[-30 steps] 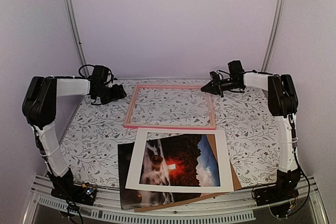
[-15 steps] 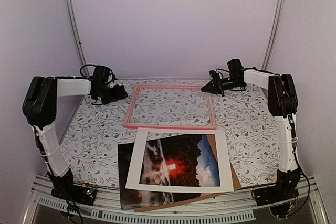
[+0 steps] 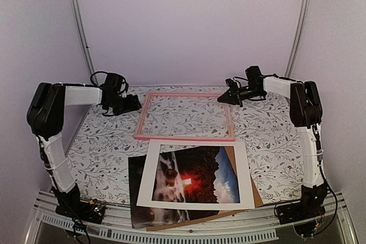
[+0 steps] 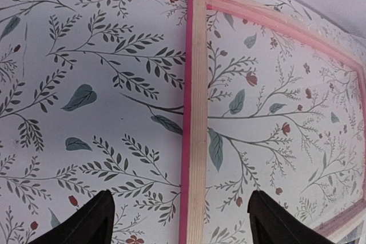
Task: Put the photo into the frame
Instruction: Place the glass panel on the frame body.
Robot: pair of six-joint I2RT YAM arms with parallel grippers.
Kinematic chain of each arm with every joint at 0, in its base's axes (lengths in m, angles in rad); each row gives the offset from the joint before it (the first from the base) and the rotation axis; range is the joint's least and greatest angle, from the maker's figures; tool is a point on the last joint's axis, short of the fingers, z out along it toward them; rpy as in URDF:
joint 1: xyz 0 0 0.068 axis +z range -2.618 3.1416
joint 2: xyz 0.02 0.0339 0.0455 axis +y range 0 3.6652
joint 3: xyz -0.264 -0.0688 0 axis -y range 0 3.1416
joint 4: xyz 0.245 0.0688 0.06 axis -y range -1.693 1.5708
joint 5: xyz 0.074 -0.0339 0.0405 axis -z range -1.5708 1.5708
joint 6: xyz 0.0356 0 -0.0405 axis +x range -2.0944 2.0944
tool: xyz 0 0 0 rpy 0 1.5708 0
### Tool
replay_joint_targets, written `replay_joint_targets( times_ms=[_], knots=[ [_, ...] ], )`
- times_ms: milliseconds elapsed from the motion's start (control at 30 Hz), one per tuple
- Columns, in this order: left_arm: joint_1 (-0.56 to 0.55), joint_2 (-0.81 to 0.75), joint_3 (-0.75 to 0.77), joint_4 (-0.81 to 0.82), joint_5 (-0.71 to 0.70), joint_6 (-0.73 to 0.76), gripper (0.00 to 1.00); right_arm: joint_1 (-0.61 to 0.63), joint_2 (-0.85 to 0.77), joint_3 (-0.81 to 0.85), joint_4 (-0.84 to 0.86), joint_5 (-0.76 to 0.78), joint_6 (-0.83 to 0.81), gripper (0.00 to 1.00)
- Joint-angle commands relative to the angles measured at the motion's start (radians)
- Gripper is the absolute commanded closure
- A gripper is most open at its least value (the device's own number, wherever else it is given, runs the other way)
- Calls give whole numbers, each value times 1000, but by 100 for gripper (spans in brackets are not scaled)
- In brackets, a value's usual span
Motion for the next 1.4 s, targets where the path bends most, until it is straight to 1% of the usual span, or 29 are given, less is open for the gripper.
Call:
replay_joint_targets(
  times_ms=[0,833,1233,1367],
  knots=[
    [-20,28,13,11,-1,15,17,13,20,29,-3,-28,-13,100],
    [-33,69,20,24,32,22,17,24,92,121,-44,15,-28,100],
    [-41,80,20,24,40,28,17,32,106,128,-48,53,-27,100],
    [-44,79,21,24,42,28,17,30,107,128,-56,71,-34,94]
  ],
)
